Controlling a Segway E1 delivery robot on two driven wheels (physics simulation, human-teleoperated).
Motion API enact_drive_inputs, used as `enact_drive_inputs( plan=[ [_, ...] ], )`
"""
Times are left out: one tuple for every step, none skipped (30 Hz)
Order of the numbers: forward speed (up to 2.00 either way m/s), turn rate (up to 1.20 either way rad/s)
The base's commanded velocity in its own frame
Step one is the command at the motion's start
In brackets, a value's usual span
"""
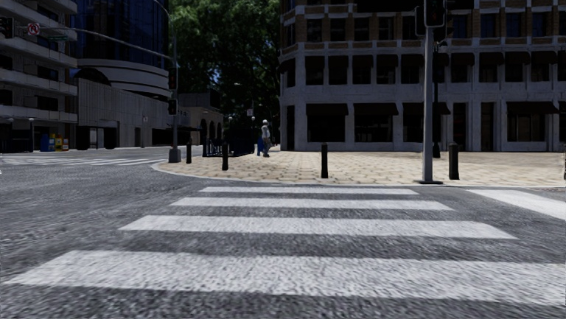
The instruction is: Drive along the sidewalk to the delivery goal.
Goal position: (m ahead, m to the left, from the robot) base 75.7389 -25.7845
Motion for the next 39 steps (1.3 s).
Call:
enact_drive_inputs(
  plan=[
    [2.00,0.24],
    [2.00,0.24],
    [2.00,0.21],
    [2.00,0.20],
    [2.00,0.06],
    [2.00,0.00],
    [2.00,0.00],
    [2.00,0.00],
    [2.00,0.00],
    [2.00,0.00],
    [2.00,0.00],
    [2.00,0.00],
    [2.00,0.00],
    [2.00,0.00],
    [2.00,0.00],
    [2.00,0.00],
    [2.00,0.00],
    [2.00,0.00],
    [2.00,0.00],
    [2.00,0.00],
    [2.00,0.00],
    [2.00,0.00],
    [2.00,0.00],
    [2.00,0.00],
    [2.00,0.00],
    [2.00,0.00],
    [2.00,0.00],
    [2.00,0.00],
    [2.00,0.00],
    [2.00,0.00],
    [2.00,0.00],
    [2.00,0.00],
    [2.00,0.00],
    [2.00,0.00],
    [2.00,0.00],
    [2.00,0.00],
    [2.00,0.00],
    [2.00,0.00],
    [2.00,0.00]
  ],
)
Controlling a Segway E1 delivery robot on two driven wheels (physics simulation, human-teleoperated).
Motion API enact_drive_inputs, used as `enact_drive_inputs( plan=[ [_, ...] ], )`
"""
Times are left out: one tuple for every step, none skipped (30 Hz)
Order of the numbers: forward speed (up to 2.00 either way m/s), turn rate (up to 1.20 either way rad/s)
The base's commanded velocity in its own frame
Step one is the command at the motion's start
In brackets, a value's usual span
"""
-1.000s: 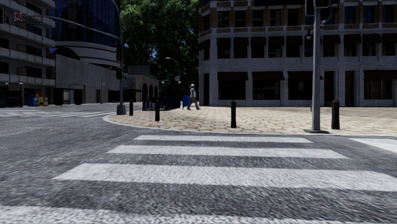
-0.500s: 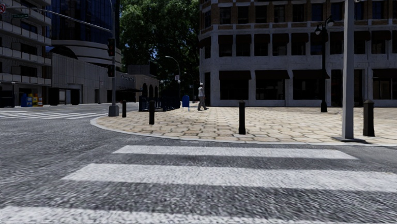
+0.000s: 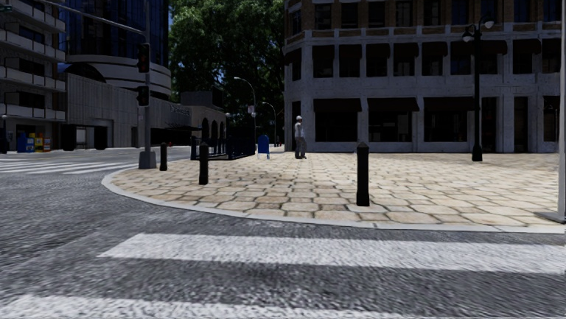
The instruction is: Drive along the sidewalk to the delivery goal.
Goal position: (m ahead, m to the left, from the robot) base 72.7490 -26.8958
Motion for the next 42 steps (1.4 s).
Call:
enact_drive_inputs(
  plan=[
    [2.00,0.00],
    [2.00,0.00],
    [2.00,0.00],
    [2.00,0.00],
    [2.00,0.00],
    [2.00,0.00],
    [2.00,0.00],
    [2.00,0.00],
    [2.00,0.00],
    [2.00,-0.01],
    [2.00,-0.02],
    [2.00,-0.03],
    [2.00,-0.03],
    [2.00,-0.03],
    [2.00,-0.03],
    [2.00,-0.03],
    [2.00,-0.03],
    [2.00,-0.03],
    [2.00,-0.03],
    [2.00,-0.03],
    [2.00,-0.03],
    [1.96,-0.05],
    [1.59,-0.10],
    [1.58,-0.13],
    [1.58,-0.19],
    [1.58,-0.20],
    [1.58,-0.21],
    [1.58,-0.21],
    [1.58,-0.21],
    [1.58,-0.21],
    [1.58,-0.21],
    [1.58,-0.21],
    [1.58,-0.21],
    [1.58,-0.21],
    [1.58,-0.21],
    [1.58,-0.21],
    [1.58,-0.21],
    [1.58,-0.21],
    [1.58,-0.21],
    [1.58,-0.21],
    [1.58,-0.21],
    [1.58,-0.21]
  ],
)
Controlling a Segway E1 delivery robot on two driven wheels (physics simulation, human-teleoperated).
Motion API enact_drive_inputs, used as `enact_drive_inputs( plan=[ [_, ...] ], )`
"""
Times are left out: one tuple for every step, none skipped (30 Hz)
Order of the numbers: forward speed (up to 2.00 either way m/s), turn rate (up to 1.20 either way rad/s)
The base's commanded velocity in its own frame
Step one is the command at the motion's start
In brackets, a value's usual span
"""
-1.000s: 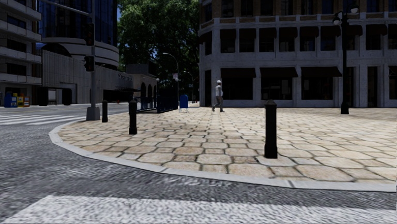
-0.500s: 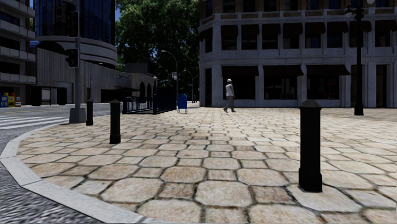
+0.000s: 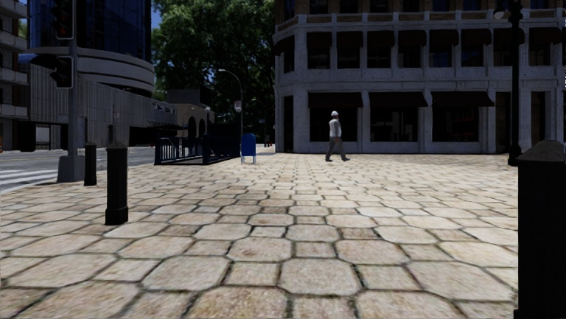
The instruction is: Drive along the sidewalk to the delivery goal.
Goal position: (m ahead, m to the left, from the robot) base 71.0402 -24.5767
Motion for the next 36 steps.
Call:
enact_drive_inputs(
  plan=[
    [1.58,-0.21],
    [1.58,-0.21],
    [1.58,-0.21],
    [1.58,-0.21],
    [1.58,-0.21],
    [1.58,-0.13],
    [1.58,-0.05],
    [1.59,-0.01],
    [1.61,0.00],
    [1.61,0.00],
    [1.61,0.00],
    [1.61,0.00],
    [1.61,0.00],
    [1.61,0.00],
    [1.61,0.00],
    [1.62,0.00],
    [1.62,0.00],
    [1.62,0.00],
    [1.62,0.00],
    [1.62,0.00],
    [2.00,0.00],
    [2.00,0.00],
    [2.00,0.00],
    [2.00,0.00],
    [2.00,0.00],
    [2.00,0.00],
    [2.00,0.00],
    [2.00,0.00],
    [2.00,0.00],
    [2.00,0.00],
    [2.00,0.00],
    [2.00,0.00],
    [2.00,0.00],
    [2.00,0.00],
    [2.00,0.00],
    [2.00,0.00]
  ],
)
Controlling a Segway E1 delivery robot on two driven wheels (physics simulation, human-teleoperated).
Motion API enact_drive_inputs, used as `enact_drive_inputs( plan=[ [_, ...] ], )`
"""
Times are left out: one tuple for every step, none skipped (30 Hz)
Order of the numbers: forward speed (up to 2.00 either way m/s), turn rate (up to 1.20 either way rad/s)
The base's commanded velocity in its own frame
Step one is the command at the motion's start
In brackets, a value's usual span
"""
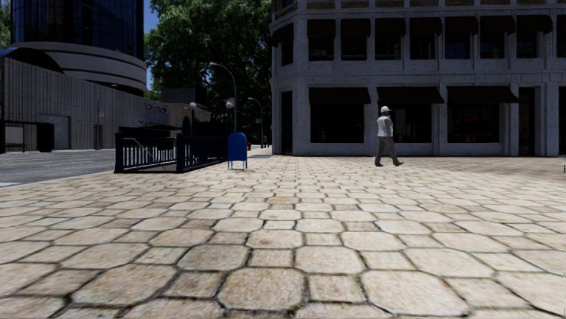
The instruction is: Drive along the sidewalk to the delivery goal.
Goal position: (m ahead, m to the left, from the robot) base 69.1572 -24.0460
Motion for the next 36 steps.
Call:
enact_drive_inputs(
  plan=[
    [2.00,0.00],
    [2.00,0.00],
    [2.00,0.00],
    [2.00,0.00],
    [2.00,0.00],
    [2.00,0.00],
    [2.00,0.00],
    [2.00,0.00],
    [2.00,0.00],
    [2.00,0.00],
    [2.00,0.00],
    [2.00,0.00],
    [2.00,0.00],
    [2.00,0.00],
    [2.00,0.00],
    [2.00,0.00],
    [2.00,0.00],
    [2.00,0.00],
    [2.00,0.00],
    [2.00,0.00],
    [2.00,0.00],
    [2.00,0.00],
    [2.00,0.00],
    [2.00,0.00],
    [2.00,0.00],
    [2.00,0.00],
    [2.00,0.00],
    [2.00,0.00],
    [2.00,0.00],
    [2.00,0.00],
    [2.00,0.00],
    [2.00,0.00],
    [2.00,0.00],
    [2.00,0.00],
    [2.00,0.00],
    [2.00,0.00]
  ],
)
